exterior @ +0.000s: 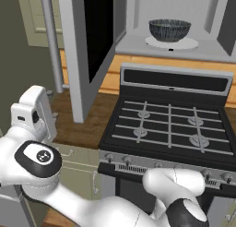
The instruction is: Pick the cucumber from the sink and place it in the bowl. Then pick the bowl and place it in the microwave. Then close the microwave door and press the start button.
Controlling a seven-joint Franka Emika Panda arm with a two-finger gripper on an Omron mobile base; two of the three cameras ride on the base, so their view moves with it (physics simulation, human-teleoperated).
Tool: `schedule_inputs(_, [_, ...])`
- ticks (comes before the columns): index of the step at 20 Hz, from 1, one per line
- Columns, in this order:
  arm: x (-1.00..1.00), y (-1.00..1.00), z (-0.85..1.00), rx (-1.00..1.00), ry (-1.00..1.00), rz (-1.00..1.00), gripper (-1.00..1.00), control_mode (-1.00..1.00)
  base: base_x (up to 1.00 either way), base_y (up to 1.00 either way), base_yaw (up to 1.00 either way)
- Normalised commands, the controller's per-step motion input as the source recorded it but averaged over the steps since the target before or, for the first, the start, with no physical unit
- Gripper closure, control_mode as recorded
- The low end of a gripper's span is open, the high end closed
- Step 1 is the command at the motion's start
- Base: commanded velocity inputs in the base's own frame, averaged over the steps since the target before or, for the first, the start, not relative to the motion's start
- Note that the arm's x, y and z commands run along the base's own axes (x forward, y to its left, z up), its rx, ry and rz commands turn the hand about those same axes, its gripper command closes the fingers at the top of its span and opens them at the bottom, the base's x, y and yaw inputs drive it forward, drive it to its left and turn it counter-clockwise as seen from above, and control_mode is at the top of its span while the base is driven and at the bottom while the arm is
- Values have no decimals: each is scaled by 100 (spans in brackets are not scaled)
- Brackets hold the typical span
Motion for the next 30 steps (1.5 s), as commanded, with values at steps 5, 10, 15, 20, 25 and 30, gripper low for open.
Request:
schedule_inputs(5, [14,-44,22,6,-15,0,-100,-100,0,0,0])
schedule_inputs(10, [-1,-65,39,12,-29,0,-100,-100,0,0,0])
schedule_inputs(15, [-4,-78,42,17,-38,0,-100,-100,0,0,0])
schedule_inputs(20, [-1,-96,35,23,-26,0,-100,-100,0,0,0])
schedule_inputs(25, [0,-100,34,27,-9,0,-100,-100,0,0,0])
schedule_inputs(30, [0,-100,29,26,0,0,-100,-100,0,0,0])
